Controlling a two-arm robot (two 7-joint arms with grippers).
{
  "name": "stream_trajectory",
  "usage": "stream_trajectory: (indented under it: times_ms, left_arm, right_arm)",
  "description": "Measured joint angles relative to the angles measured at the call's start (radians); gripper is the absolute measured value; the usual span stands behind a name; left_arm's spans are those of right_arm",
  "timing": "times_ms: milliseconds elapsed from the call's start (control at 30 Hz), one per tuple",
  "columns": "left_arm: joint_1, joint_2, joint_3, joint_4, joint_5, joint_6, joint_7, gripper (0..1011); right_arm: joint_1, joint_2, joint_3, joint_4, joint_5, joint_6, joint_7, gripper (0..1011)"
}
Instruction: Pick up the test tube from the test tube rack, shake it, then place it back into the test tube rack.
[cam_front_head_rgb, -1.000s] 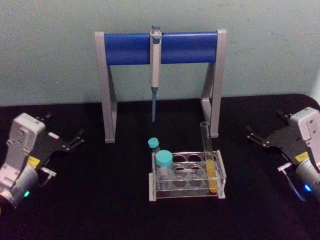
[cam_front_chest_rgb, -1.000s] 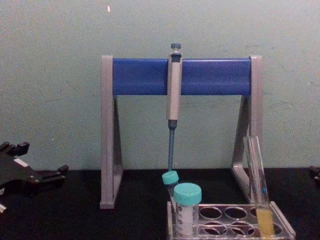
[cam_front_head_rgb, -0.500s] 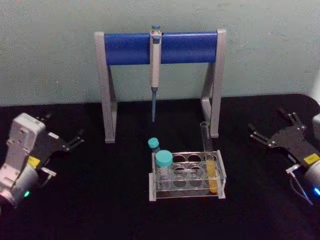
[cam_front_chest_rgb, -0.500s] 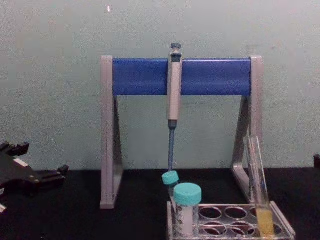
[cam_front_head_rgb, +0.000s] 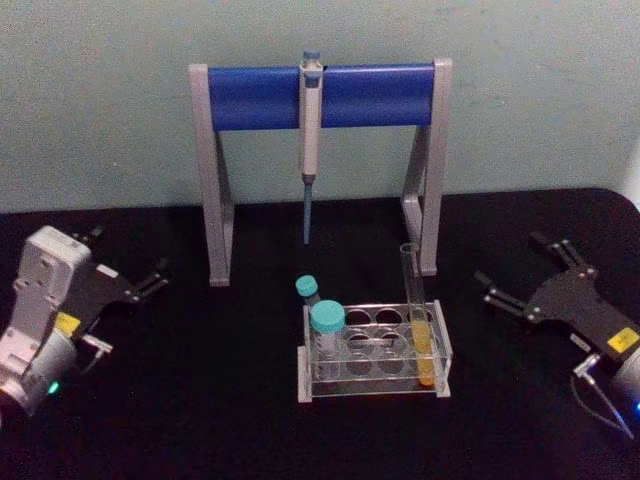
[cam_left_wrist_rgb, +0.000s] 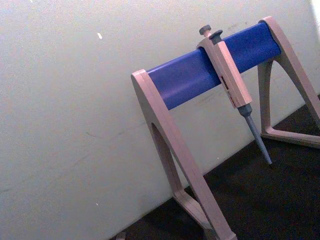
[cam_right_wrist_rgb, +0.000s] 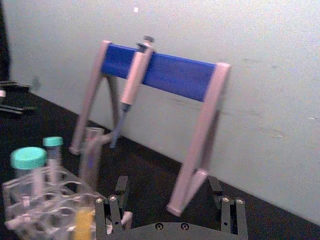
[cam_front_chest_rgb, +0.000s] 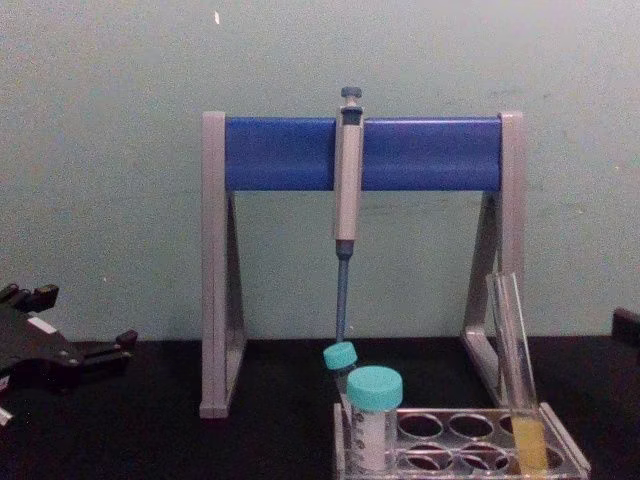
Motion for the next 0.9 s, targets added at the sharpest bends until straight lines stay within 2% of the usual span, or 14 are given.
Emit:
stream_trajectory:
  times_ms: [333,633,900]
  left_arm:
    - [0.0,0.0,0.0,0.0,0.0,0.0,0.0,1001]
    - [0.0,0.0,0.0,0.0,0.0,0.0,0.0,1001]
    - [0.0,0.0,0.0,0.0,0.0,0.0,0.0,1001]
  right_arm:
    - [0.001,-0.019,-0.023,-0.02,0.031,0.017,0.107,1000]
    - [0.066,-0.076,-0.05,0.028,0.066,0.086,0.19,1000]
    - [0.123,-0.115,-0.062,0.075,0.063,0.148,0.209,1000]
